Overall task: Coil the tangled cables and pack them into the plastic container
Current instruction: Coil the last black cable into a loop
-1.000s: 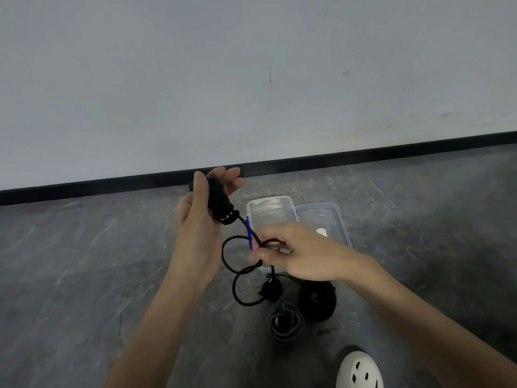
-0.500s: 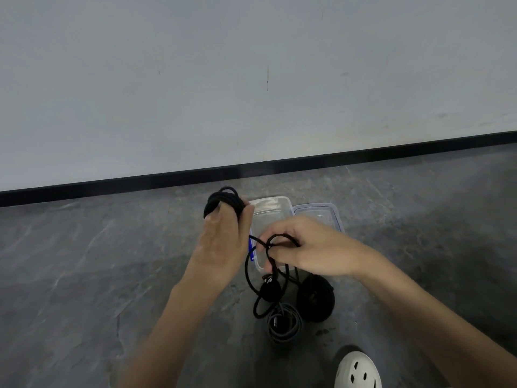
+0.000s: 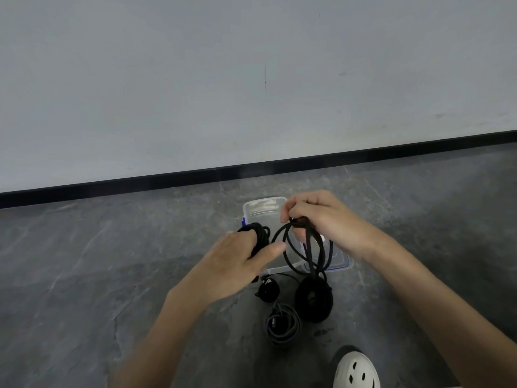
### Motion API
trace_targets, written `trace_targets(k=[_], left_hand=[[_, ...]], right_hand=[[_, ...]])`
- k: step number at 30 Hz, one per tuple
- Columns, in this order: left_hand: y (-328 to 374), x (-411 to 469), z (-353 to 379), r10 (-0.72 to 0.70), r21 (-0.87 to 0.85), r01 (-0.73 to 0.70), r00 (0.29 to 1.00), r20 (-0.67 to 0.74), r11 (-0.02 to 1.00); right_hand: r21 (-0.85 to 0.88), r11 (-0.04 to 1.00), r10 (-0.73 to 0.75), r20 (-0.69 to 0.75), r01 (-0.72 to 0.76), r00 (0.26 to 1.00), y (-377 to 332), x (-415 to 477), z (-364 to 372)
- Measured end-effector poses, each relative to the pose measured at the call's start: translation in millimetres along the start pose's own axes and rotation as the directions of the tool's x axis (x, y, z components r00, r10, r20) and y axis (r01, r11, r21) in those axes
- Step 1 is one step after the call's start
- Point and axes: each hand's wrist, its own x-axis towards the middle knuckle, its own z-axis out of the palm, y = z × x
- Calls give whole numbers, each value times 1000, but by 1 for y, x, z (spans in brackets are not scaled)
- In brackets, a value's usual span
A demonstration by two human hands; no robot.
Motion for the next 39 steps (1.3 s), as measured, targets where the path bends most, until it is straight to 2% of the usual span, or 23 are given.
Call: trace_targets(k=[4,6,8,10,12,16,17,18,20,23,24,26,28,31,35,37,39], left_hand=[[-5,5,-3,-76,-297,66,997,-20,952],[-7,7,-5,-116,-398,77,990,-75,914],[-4,8,-5,-214,-559,77,960,-184,826],[-2,10,-8,-331,-770,8,906,-264,638],[0,11,-14,-333,-914,-102,910,-245,393],[5,9,-21,-267,-982,-189,947,-178,-14],[4,9,-22,-270,-972,-219,944,-189,-84],[3,10,-23,-286,-962,-251,934,-213,-105],[-2,9,-24,-328,-954,-300,898,-293,31],[-5,9,-20,-286,-893,-332,862,-418,305],[-5,10,-18,-255,-848,-315,858,-447,427],[-3,11,-12,-183,-665,-226,854,-487,712],[-2,11,-6,-95,-431,-141,871,-481,891],[-4,10,-2,-20,-184,-60,914,-405,981],[-5,8,-2,7,-53,-22,962,-273,998],[-6,5,-1,-10,-25,5,978,-208,1000],[-6,3,-3,-54,-115,40,991,-119,993]], right_hand=[[-78,997,11,13,-10,1000,3,0,-4],[-114,993,-9,22,11,1000,3,0,-9],[-181,983,-23,62,34,998,4,-2,-12],[-306,951,-22,92,50,995,9,-3,-10],[-462,884,-29,105,74,994,16,-1,0],[-605,771,-39,266,198,963,24,-1,35],[-604,761,-50,312,238,949,25,-2,43],[-592,757,-68,348,276,935,24,-3,49],[-551,775,-104,370,308,923,18,-6,52],[-456,854,-109,315,251,943,9,-9,42],[-429,873,-106,294,230,950,7,-10,39],[-420,883,-108,257,212,960,6,-13,34],[-440,875,-110,227,203,968,6,-14,30],[-432,886,-96,189,171,977,5,-14,22],[-338,936,-42,156,94,987,4,-13,21],[-260,965,9,116,21,993,2,-12,20],[-196,980,37,83,-20,996,0,-11,16]])
